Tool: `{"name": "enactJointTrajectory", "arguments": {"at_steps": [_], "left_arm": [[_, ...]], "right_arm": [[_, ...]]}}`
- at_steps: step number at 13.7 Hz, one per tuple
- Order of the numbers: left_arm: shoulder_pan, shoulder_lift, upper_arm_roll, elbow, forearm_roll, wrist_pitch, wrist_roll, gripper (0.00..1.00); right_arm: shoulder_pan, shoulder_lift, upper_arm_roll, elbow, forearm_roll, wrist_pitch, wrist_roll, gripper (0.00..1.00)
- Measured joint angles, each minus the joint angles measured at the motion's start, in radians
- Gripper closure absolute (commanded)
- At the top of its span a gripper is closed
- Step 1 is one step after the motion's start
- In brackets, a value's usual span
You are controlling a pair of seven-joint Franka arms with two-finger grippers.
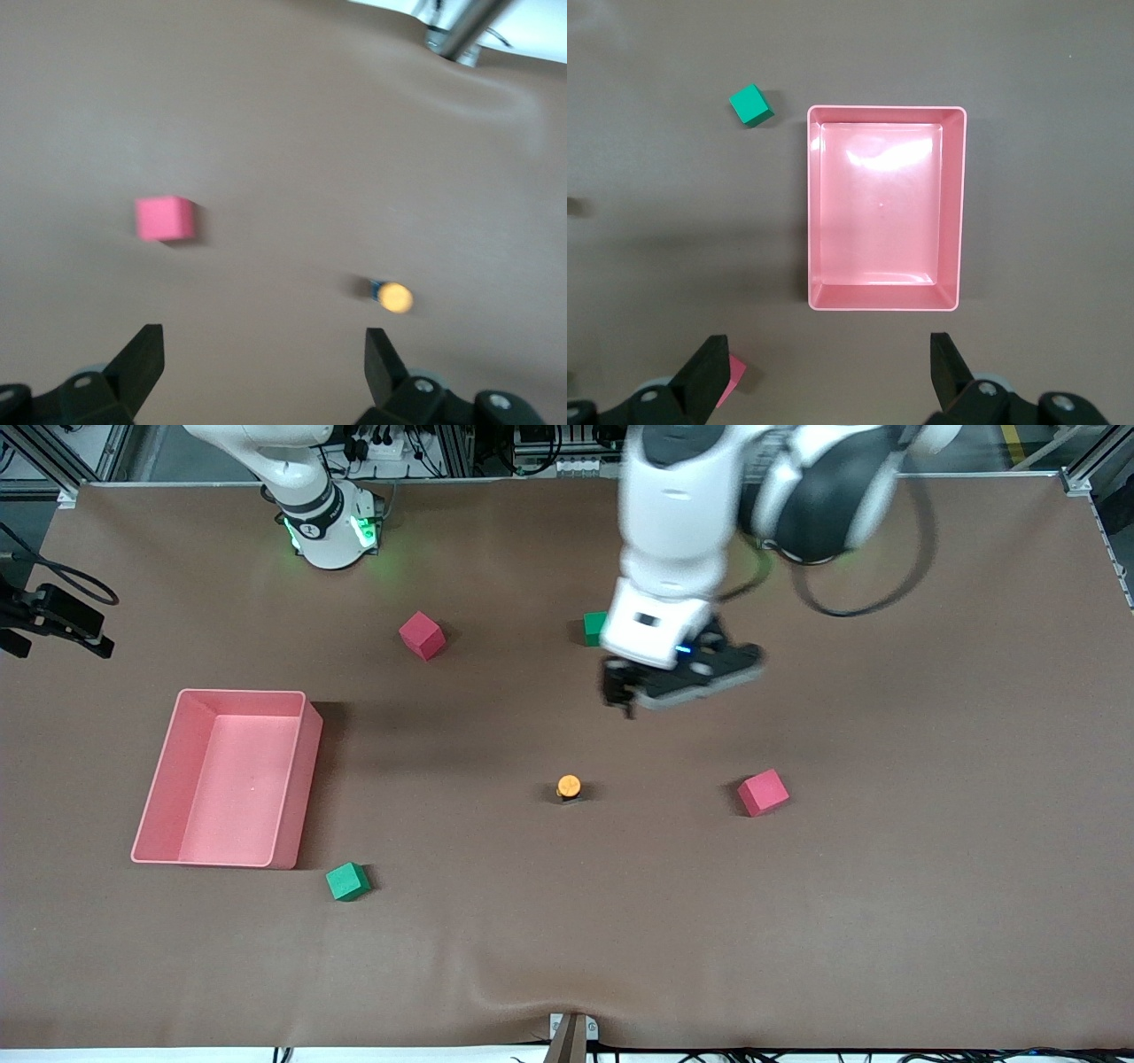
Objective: Place and upright button with both arms
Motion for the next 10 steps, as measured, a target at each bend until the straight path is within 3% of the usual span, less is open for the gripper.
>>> {"name": "enactJointTrajectory", "arguments": {"at_steps": [5, 10], "left_arm": [[0.236, -0.019, -0.003, -0.005, -0.112, -0.043, 0.434, 0.00], [0.396, -0.034, -0.006, -0.006, -0.130, -0.106, 0.701, 0.00]], "right_arm": [[0.000, 0.001, 0.000, 0.000, 0.000, 0.005, 0.000, 0.00], [0.000, 0.001, 0.000, 0.000, 0.000, 0.005, 0.000, 0.00]]}}
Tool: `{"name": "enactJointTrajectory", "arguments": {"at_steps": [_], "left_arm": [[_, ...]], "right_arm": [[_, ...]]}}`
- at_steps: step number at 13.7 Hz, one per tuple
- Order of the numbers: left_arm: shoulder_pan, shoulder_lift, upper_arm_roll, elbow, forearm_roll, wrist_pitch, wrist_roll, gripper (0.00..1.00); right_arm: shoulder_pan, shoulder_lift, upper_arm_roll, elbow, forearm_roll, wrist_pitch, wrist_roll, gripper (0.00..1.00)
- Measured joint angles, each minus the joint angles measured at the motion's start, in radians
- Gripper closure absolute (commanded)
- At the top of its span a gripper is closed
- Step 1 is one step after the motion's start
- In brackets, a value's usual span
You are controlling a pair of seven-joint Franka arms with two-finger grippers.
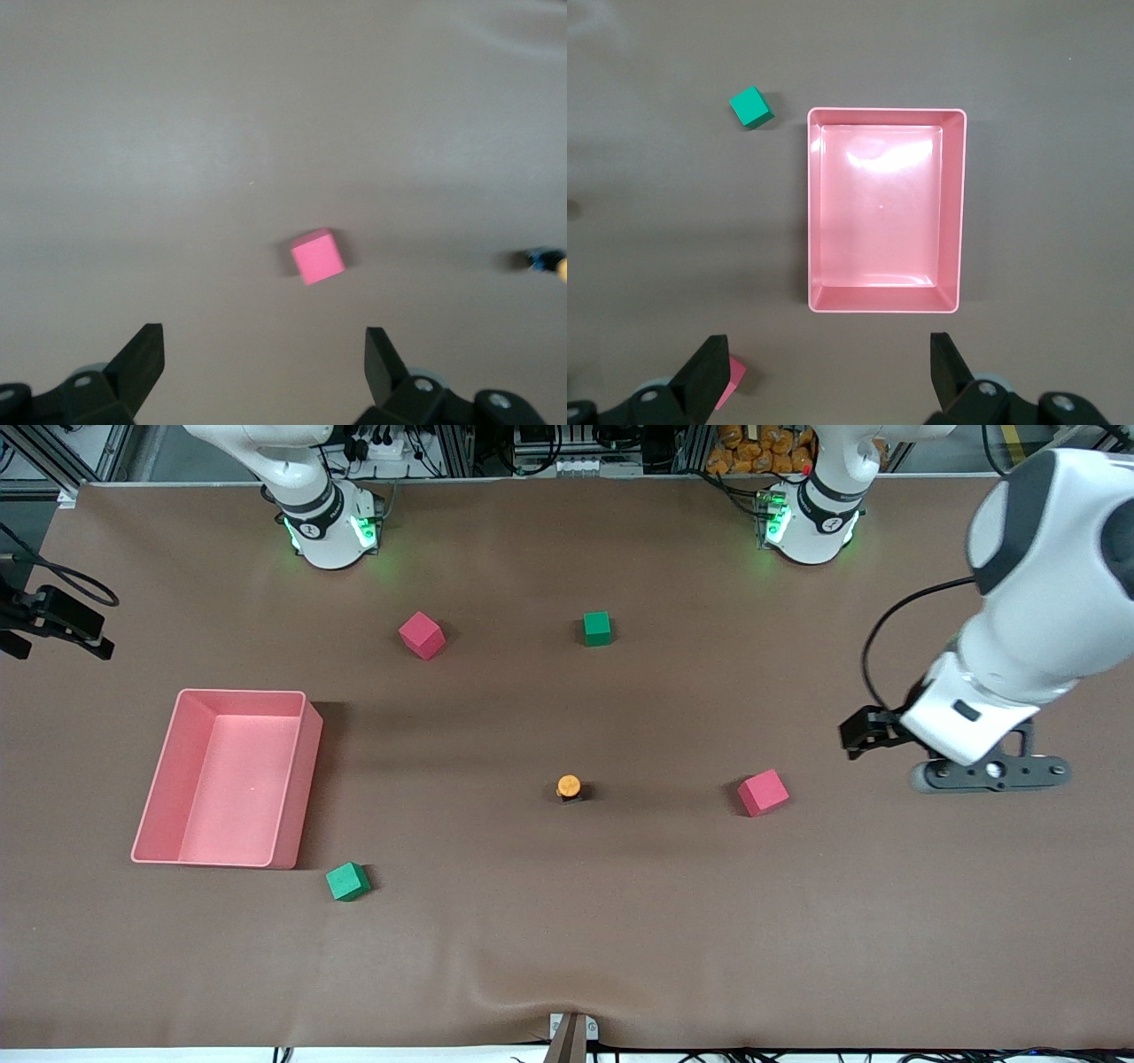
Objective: Place and upright button with both arms
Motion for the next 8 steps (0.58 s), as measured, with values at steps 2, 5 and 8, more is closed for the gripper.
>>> {"name": "enactJointTrajectory", "arguments": {"at_steps": [2, 5, 8], "left_arm": [[0.026, -0.005, 0.001, -0.001, 0.000, -0.020, 0.059, 0.00], [0.090, -0.040, -0.001, -0.018, 0.000, -0.030, 0.168, 0.00], [0.138, -0.120, -0.001, -0.089, 0.000, -0.033, 0.204, 0.00]], "right_arm": [[0.000, 0.000, 0.000, 0.000, 0.000, 0.000, 0.000, 0.00], [0.000, 0.000, 0.000, 0.000, 0.000, 0.000, 0.000, 0.00], [0.000, 0.000, 0.000, 0.000, 0.000, 0.000, 0.000, 0.00]]}}
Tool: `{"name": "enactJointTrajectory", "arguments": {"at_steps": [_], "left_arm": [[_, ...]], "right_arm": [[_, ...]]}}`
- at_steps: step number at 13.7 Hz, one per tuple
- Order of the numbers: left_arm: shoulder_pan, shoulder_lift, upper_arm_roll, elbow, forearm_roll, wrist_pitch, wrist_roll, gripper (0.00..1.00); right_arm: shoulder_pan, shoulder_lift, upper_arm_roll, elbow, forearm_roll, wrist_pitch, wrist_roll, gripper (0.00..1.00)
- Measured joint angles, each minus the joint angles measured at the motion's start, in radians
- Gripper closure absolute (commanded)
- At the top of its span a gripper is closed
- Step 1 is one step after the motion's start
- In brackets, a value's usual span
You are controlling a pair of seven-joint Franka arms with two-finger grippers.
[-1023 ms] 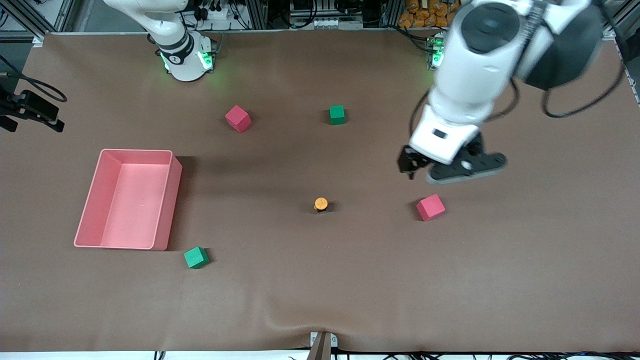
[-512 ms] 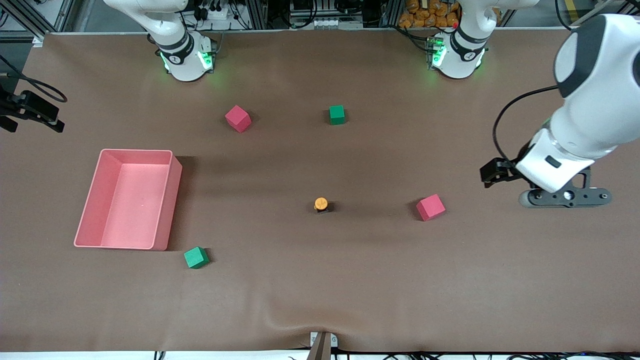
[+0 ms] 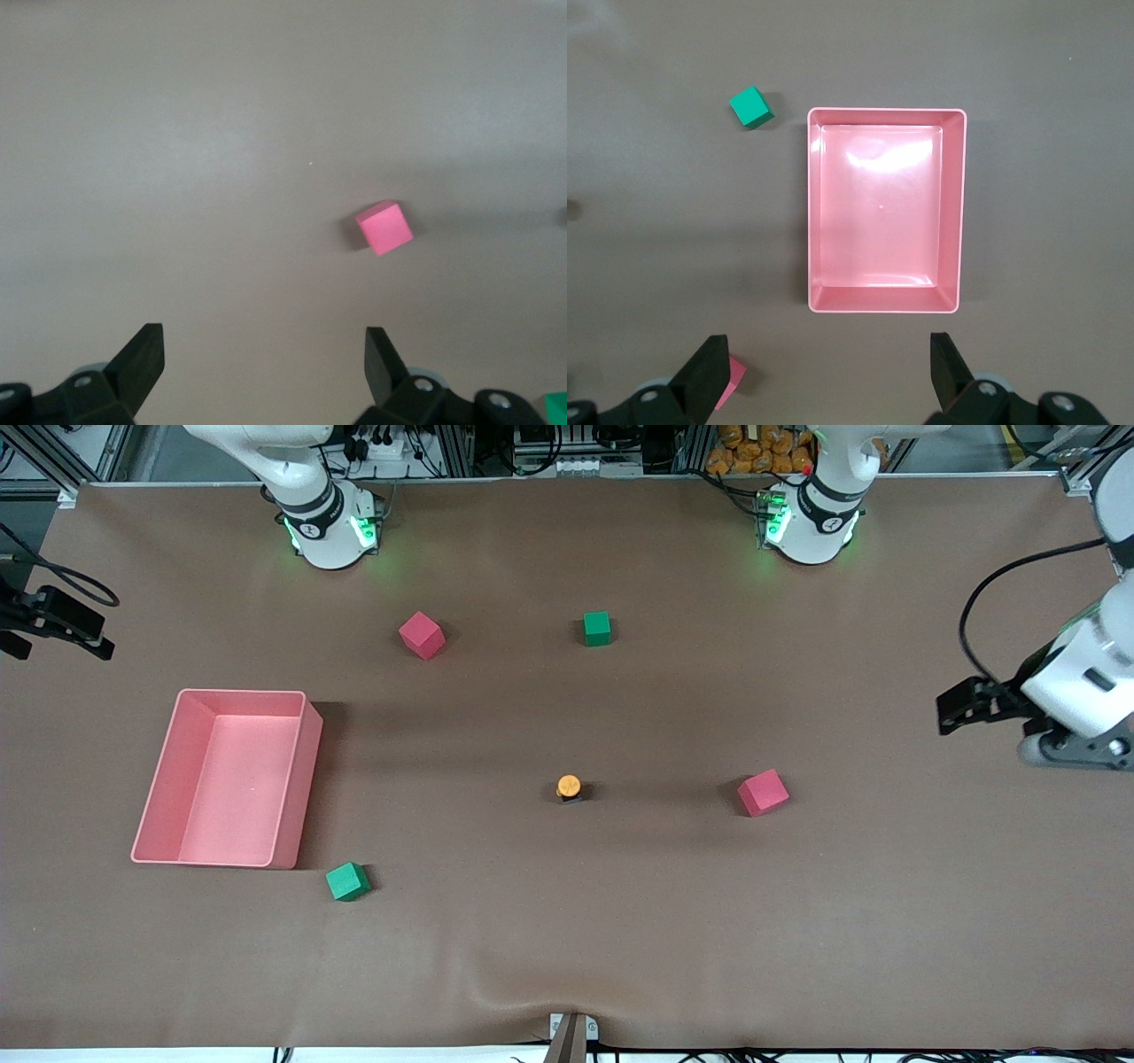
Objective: Place and upright button with both arms
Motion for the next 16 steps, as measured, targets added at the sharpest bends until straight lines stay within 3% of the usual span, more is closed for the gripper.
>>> {"name": "enactJointTrajectory", "arguments": {"at_steps": [3, 7, 10, 16], "left_arm": [[0.017, -0.087, -0.001, -0.106, 0.000, 0.013, 0.000, 0.00], [0.023, -0.230, -0.002, -0.316, 0.000, 0.113, 0.000, 0.00], [0.023, -0.315, -0.003, -0.409, -0.006, 0.122, 0.000, 0.00], [0.026, -0.361, 0.000, -0.394, -0.046, 0.062, 0.000, 0.00]], "right_arm": [[0.000, 0.000, 0.000, 0.000, 0.000, 0.000, 0.000, 0.00], [0.000, 0.000, 0.000, 0.000, 0.000, 0.000, 0.000, 0.00], [0.000, 0.000, 0.000, 0.000, 0.000, 0.000, 0.000, 0.00], [0.000, 0.000, 0.000, 0.000, 0.000, 0.000, 0.000, 0.00]]}}
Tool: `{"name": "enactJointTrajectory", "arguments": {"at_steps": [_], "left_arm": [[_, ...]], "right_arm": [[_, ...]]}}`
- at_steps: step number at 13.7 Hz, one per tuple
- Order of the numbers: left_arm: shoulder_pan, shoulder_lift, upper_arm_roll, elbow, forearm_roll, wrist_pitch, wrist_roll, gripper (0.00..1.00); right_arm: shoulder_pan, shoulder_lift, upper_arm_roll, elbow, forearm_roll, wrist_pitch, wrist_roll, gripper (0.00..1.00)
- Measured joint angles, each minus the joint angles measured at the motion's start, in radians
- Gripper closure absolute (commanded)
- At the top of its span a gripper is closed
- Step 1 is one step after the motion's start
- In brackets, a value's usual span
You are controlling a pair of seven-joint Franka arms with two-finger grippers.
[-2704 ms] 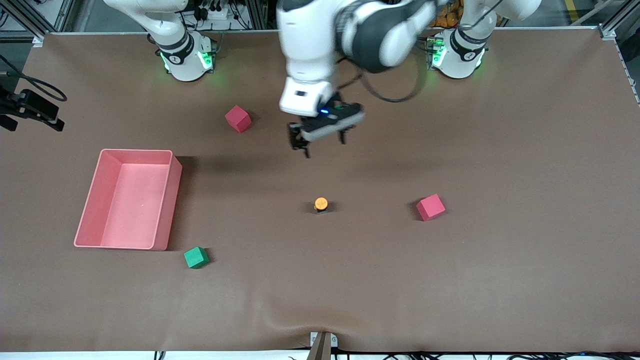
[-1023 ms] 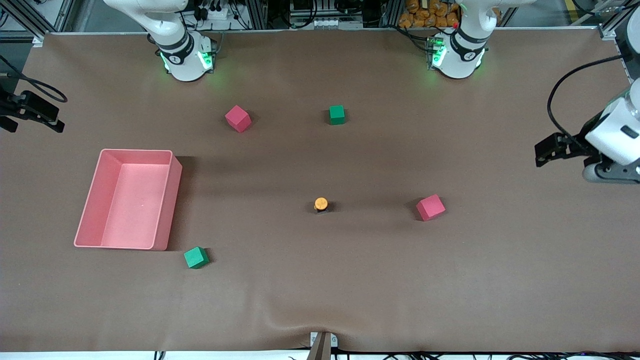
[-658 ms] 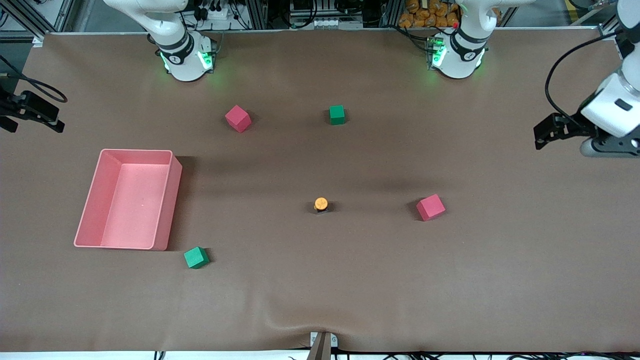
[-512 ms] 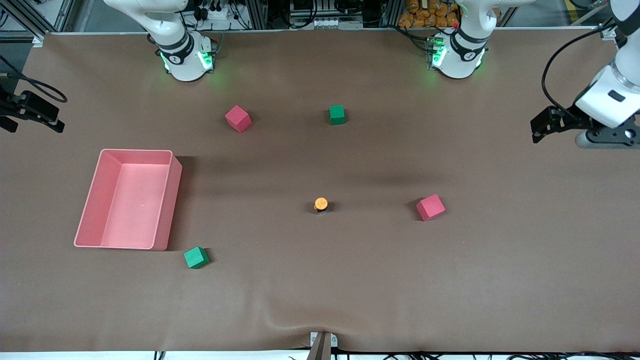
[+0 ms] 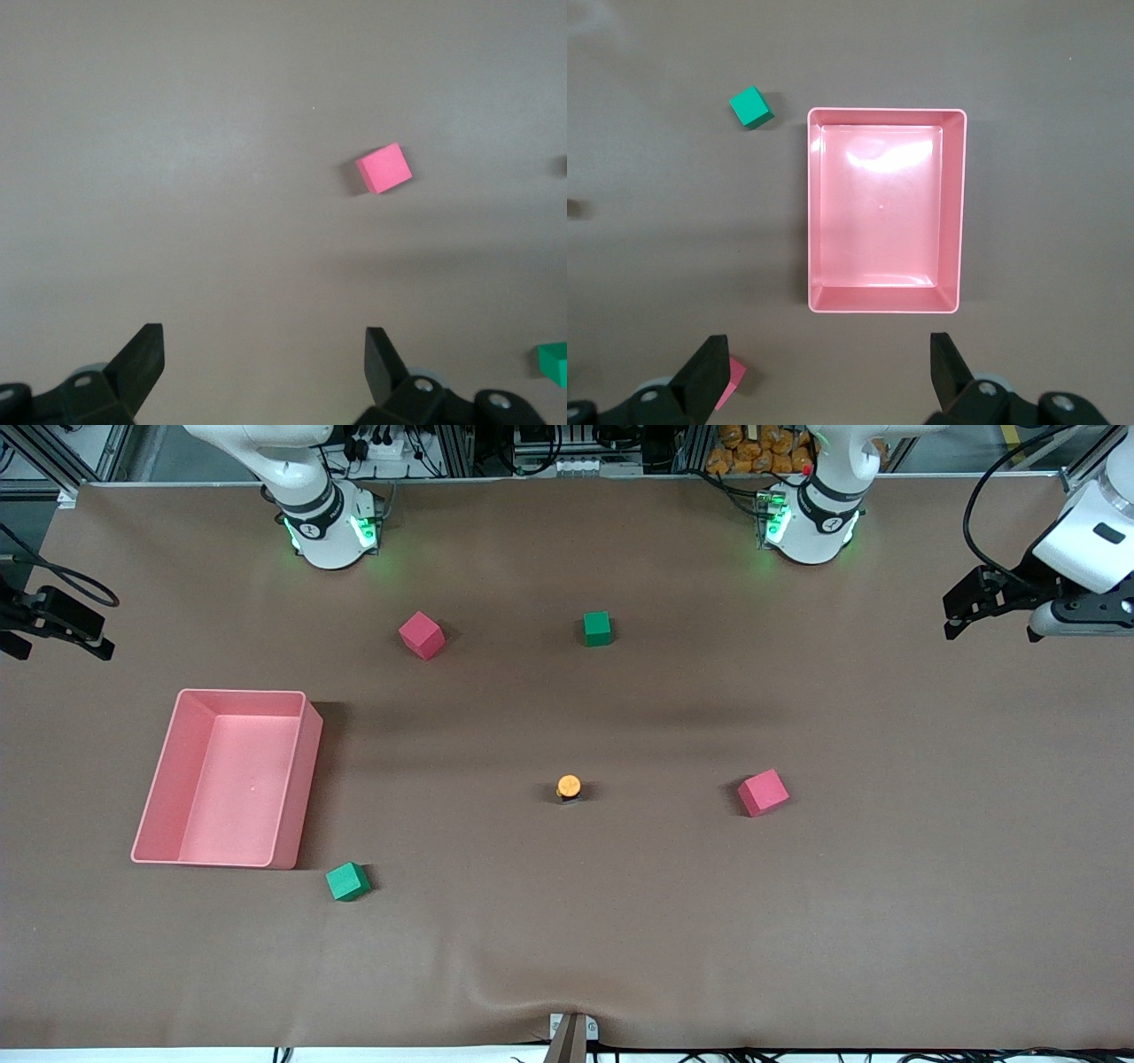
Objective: Place and upright button with both arms
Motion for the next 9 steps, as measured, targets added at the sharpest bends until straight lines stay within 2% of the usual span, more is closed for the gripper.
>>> {"name": "enactJointTrajectory", "arguments": {"at_steps": [4, 9], "left_arm": [[0.000, 0.003, 0.000, 0.011, -0.010, -0.043, 0.000, 0.00], [0.000, 0.057, 0.000, 0.116, -0.018, -0.147, 0.000, 0.00]], "right_arm": [[0.000, 0.000, 0.000, 0.000, 0.000, 0.000, 0.000, 0.00], [0.000, 0.000, 0.000, 0.000, 0.000, 0.001, 0.000, 0.00]]}}
